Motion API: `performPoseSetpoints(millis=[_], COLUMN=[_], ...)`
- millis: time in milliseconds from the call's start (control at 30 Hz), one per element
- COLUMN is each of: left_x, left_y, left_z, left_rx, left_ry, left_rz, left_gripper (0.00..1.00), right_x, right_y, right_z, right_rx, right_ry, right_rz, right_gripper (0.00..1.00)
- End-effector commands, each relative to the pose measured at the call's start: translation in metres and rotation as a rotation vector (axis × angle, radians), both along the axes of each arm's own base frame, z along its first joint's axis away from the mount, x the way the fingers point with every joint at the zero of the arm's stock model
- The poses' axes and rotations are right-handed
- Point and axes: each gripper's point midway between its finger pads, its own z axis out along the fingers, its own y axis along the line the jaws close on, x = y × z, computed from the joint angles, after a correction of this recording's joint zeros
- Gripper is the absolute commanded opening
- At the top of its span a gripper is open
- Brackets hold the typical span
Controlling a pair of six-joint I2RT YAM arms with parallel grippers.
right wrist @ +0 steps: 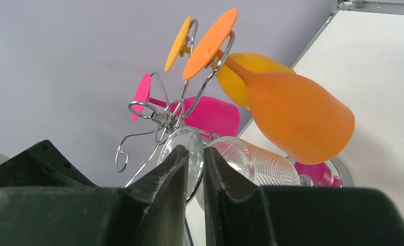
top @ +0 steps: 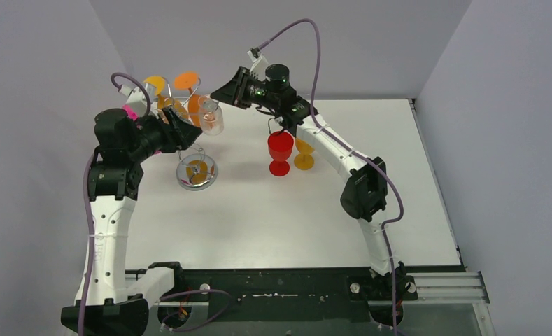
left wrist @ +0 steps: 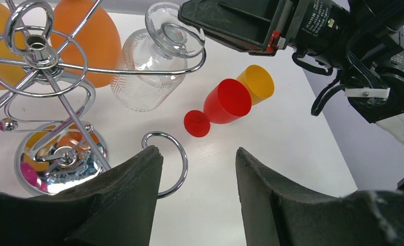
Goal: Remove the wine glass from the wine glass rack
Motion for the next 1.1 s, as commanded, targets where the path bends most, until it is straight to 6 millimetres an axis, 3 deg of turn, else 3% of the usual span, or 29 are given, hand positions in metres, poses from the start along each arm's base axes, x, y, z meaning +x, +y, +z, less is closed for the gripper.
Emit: performPoseSetpoints(millis=[0, 100, 367, 633, 967, 1067], left_x=[-0.009, -0.008, -0.006, 0.002, 0.008, 0.009], left_y=[0.001, 0.006, 0.013, 0.016, 0.017, 0.017], left_z=[0.002, -0.007, -0.013, -0.02, -0.024, -0.025], left_rx=[0.036, 0.056, 0.077, 0.071, 0.077, 0.078], left_ry=[-0.027, -0.009, -0.02, -0.006, -0.002, 0.0], left_rz=[-0.007, 0.015, 0.059, 0.08, 0.084, 0.078], left_gripper=[0.52, 0.52, 0.52, 0.52, 0.52, 0.51], right_x=[-0.013, -0.018, -0.023, -0.022, -0.028, -0.029], right_y=[-0.006, -0.004, -0.01, -0.012, -0.009, -0.009], right_z=[0.051, 0.06, 0.074, 0.04, 0.036, 0.04], right_rx=[0.073, 0.102, 0.135, 0.051, 0.063, 0.071], right_ry=[-0.072, -0.081, -0.059, 0.01, 0.03, 0.017], right_rz=[-0.002, 0.011, -0.013, -0.033, 0.005, 0.012], right_gripper=[0.06, 0.0, 0.0, 0.0, 0.24, 0.26])
